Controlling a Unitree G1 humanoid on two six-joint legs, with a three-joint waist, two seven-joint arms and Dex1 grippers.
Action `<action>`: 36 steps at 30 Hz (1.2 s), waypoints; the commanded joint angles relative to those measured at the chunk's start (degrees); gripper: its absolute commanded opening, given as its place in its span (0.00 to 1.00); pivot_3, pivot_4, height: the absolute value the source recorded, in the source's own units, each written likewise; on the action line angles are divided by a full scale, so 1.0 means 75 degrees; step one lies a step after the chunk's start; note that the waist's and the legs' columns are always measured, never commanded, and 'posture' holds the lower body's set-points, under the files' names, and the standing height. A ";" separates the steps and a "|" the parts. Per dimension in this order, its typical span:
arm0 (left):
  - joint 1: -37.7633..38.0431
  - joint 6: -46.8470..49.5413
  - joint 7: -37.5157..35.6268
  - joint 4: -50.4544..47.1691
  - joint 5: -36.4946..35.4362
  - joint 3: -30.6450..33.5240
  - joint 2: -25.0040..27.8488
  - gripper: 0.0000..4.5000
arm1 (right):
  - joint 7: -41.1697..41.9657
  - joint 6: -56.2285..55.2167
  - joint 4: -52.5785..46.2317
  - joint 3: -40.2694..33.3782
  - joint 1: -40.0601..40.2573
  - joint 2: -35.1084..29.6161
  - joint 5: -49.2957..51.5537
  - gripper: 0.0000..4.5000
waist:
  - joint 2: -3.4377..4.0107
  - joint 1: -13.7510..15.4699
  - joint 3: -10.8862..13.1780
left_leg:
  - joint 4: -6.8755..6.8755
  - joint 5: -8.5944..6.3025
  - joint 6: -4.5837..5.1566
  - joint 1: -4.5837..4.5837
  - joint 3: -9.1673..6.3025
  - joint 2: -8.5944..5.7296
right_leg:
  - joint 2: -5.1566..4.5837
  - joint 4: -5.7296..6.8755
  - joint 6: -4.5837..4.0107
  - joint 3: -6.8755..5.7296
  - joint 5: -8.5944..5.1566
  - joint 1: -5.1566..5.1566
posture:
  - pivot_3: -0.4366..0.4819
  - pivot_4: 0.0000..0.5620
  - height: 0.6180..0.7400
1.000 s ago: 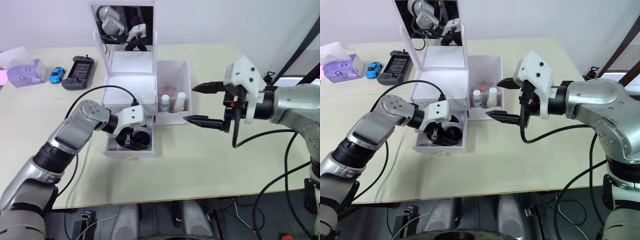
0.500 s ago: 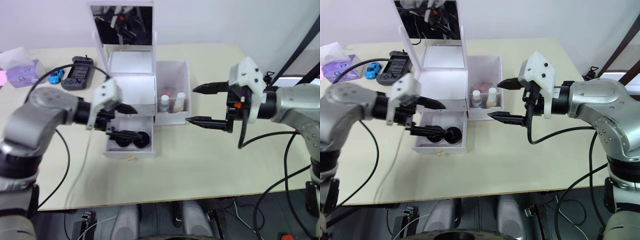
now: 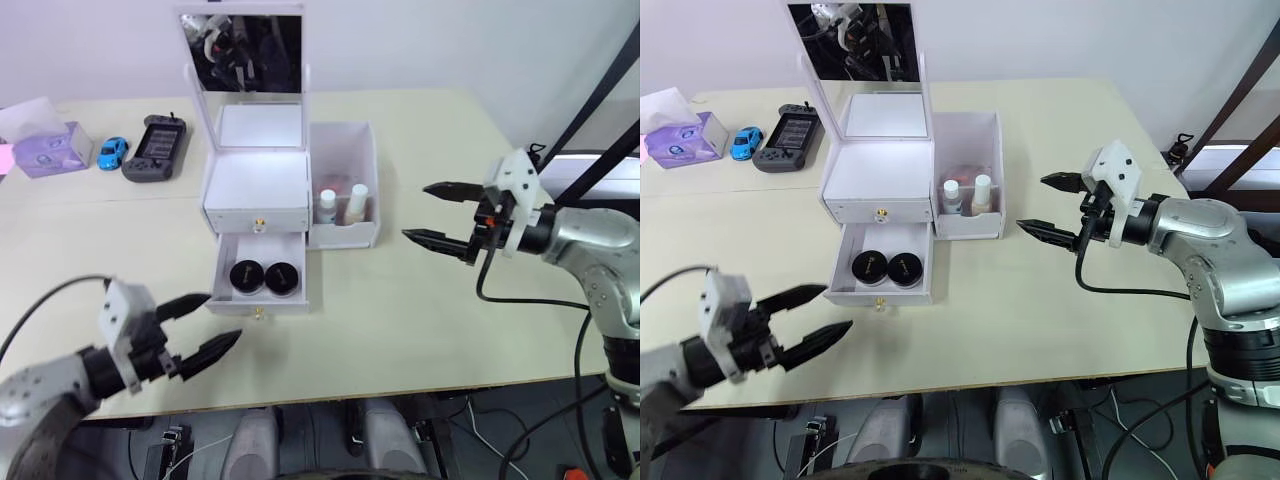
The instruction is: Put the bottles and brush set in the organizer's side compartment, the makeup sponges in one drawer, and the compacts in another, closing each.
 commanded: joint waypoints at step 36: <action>-0.4534 -0.2365 0.1000 0.4806 0.1258 -0.2835 -0.0383 0.01 | -0.0646 0.1241 -0.1679 -0.0816 0.0467 -0.0507 0.0369 1.00 | 0.0029 0.0201 -0.0007 | -0.0010 0.0000 0.0002 -0.0022 0.0004 0.0000 | 0.0005 -0.0047 -0.0001 -0.0007 0.0008 0.0007 | 0.48 0.27 1.00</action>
